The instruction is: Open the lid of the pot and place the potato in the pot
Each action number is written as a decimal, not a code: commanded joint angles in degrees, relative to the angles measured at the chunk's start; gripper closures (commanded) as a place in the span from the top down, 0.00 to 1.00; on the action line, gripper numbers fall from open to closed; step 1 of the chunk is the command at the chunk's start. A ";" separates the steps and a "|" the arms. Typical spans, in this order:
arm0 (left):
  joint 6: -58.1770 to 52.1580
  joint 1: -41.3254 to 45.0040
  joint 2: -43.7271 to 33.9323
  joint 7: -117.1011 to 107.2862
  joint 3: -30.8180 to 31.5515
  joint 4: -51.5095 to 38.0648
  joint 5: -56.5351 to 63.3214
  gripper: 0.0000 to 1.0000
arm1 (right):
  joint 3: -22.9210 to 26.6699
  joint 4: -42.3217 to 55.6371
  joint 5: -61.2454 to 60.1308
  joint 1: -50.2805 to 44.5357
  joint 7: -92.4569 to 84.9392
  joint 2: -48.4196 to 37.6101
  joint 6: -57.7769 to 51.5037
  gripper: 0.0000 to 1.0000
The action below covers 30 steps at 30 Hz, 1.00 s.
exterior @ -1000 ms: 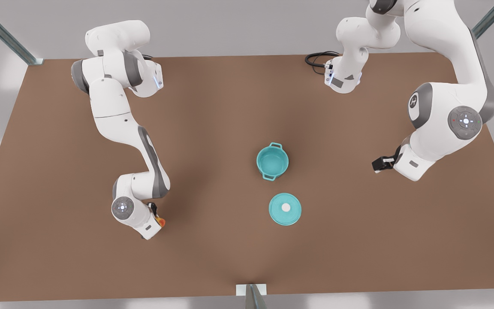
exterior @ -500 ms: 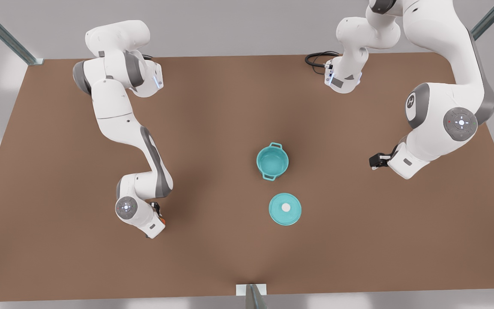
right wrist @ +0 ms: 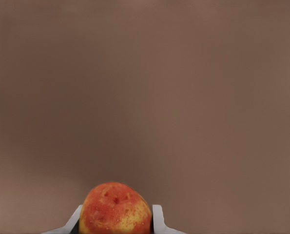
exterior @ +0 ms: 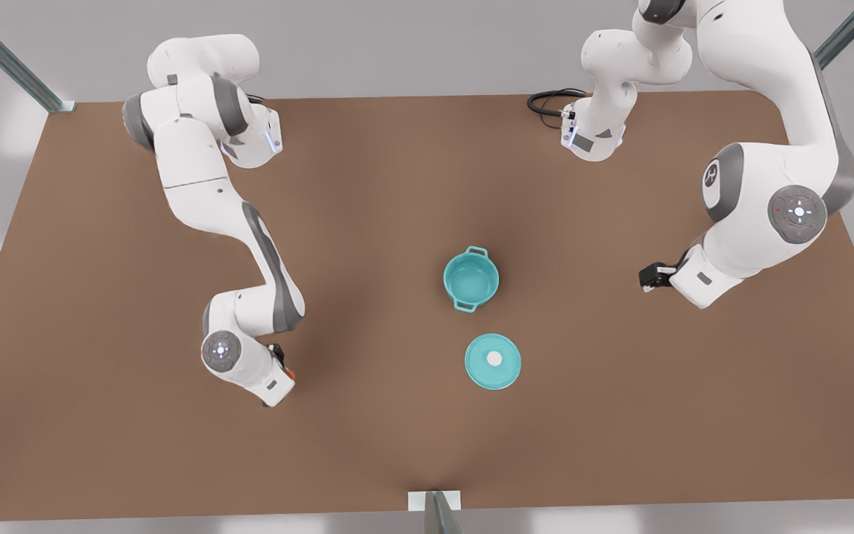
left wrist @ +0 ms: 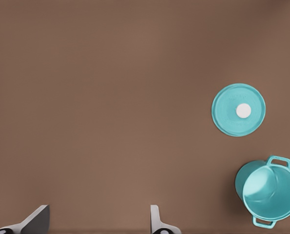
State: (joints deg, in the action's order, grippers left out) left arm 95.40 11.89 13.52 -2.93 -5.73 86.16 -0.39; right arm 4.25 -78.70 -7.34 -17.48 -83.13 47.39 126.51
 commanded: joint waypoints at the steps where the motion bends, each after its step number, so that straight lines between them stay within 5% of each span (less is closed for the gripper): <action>1: -0.30 -0.03 -0.07 1.88 -0.07 -0.03 0.04 1.00 | -0.21 0.03 -0.92 -1.06 0.69 -1.24 -3.64 0.47; 19: -3.11 -1.17 -2.09 1.88 -0.77 -0.73 -0.84 1.00 | -8.56 0.91 -0.40 -20.22 46.39 -7.66 -7.86 0.47; 30: -1.53 -1.00 -0.60 2.41 -0.15 -2.58 -0.93 1.00 | -9.61 12.78 -0.31 -24.26 59.14 2.01 -3.55 0.47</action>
State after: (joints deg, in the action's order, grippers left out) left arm 92.99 11.06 12.77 -1.22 -5.87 84.13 -1.37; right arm -5.12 -66.78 -7.96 -41.67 -48.41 48.67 120.70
